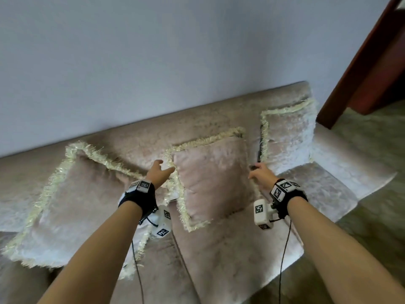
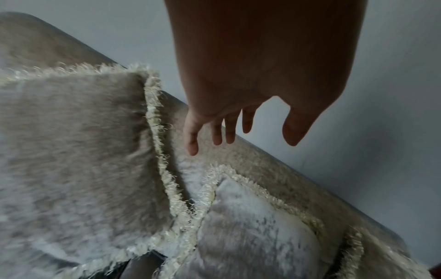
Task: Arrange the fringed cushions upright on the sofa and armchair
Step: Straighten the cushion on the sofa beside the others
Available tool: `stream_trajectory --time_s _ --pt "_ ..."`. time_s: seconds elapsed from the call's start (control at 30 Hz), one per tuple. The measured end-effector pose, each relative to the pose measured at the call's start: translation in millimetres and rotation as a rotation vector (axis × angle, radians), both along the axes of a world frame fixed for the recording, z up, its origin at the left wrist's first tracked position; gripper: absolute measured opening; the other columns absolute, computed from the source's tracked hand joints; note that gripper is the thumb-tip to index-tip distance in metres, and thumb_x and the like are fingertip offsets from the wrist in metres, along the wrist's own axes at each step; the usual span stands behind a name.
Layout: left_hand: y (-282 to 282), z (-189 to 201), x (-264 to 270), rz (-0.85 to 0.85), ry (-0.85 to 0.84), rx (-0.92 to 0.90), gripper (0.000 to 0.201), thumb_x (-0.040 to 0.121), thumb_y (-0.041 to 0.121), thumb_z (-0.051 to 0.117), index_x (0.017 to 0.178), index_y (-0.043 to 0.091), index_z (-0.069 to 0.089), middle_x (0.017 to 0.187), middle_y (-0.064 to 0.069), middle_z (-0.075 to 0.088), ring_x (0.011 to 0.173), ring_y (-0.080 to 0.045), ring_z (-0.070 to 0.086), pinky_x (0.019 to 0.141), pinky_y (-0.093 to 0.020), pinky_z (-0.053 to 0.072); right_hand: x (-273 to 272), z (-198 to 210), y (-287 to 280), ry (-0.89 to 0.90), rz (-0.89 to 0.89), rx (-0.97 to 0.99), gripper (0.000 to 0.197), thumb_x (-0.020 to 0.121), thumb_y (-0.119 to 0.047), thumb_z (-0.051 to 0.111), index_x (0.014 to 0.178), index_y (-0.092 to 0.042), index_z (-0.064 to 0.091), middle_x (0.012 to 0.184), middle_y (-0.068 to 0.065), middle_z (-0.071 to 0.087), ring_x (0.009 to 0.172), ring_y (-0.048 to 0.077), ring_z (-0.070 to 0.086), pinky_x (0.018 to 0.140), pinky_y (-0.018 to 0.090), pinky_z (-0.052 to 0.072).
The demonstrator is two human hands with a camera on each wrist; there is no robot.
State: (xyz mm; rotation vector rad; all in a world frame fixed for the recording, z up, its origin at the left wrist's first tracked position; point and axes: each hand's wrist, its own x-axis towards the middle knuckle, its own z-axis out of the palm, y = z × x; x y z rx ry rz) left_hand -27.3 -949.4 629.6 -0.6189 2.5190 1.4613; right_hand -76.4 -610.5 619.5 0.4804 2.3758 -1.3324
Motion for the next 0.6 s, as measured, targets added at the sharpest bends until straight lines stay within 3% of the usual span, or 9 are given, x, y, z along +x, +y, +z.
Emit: stream_trajectory --time_s 0.1,0.23,0.37,0.47,0.6 --pt "40 -1 -31 0.03 0.005 0.018 0.066 0.087 0.034 0.062 0.14 0.009 0.031 0.138 -0.018 0.043 0.119 -0.034 0.05 0.102 -0.047 0.042 -36 1 44 -0.044 0.038 -0.022 0.078 0.075 -0.015 0.066 0.145 -0.014 0.033 0.134 0.012 0.047 0.113 0.029 0.05 0.092 0.038 0.044" --pt "83 -12 -63 0.092 -0.023 -0.005 0.061 0.088 0.034 0.06 0.136 0.007 0.034 0.137 -0.018 0.044 0.118 -0.035 0.05 0.101 -0.047 0.043 -80 -2 90 -0.025 0.113 -0.018 0.062 0.089 -0.006 0.054 0.147 -0.013 0.031 0.144 0.011 0.04 0.11 0.026 0.044 0.074 0.027 0.04" --pt "123 -37 -87 0.046 -0.116 -0.141 0.058 0.091 0.031 0.057 0.137 0.005 0.033 0.138 -0.017 0.043 0.123 -0.033 0.046 0.098 -0.039 0.039 -118 -28 120 -0.092 0.099 -0.073 0.065 0.089 -0.003 0.052 0.148 -0.017 0.03 0.144 0.008 0.037 0.114 0.023 0.04 0.089 0.034 0.038" --pt "139 -62 -119 0.005 -0.14 -0.227 0.058 0.091 0.032 0.057 0.136 0.003 0.034 0.138 -0.018 0.044 0.123 -0.032 0.046 0.097 -0.039 0.04 -151 -53 133 -0.158 0.097 -0.066 0.063 0.089 -0.006 0.052 0.147 -0.018 0.03 0.133 0.008 0.041 0.118 0.025 0.041 0.088 0.034 0.036" --pt "139 -92 -177 0.004 -0.123 -0.314 0.059 0.088 0.039 0.057 0.134 0.008 0.037 0.136 -0.016 0.044 0.12 -0.032 0.047 0.099 -0.044 0.042 -198 -99 136 -0.188 0.077 -0.111 0.065 0.089 -0.016 0.06 0.146 -0.021 0.029 0.147 0.007 0.034 0.119 0.024 0.04 0.098 0.04 0.038"
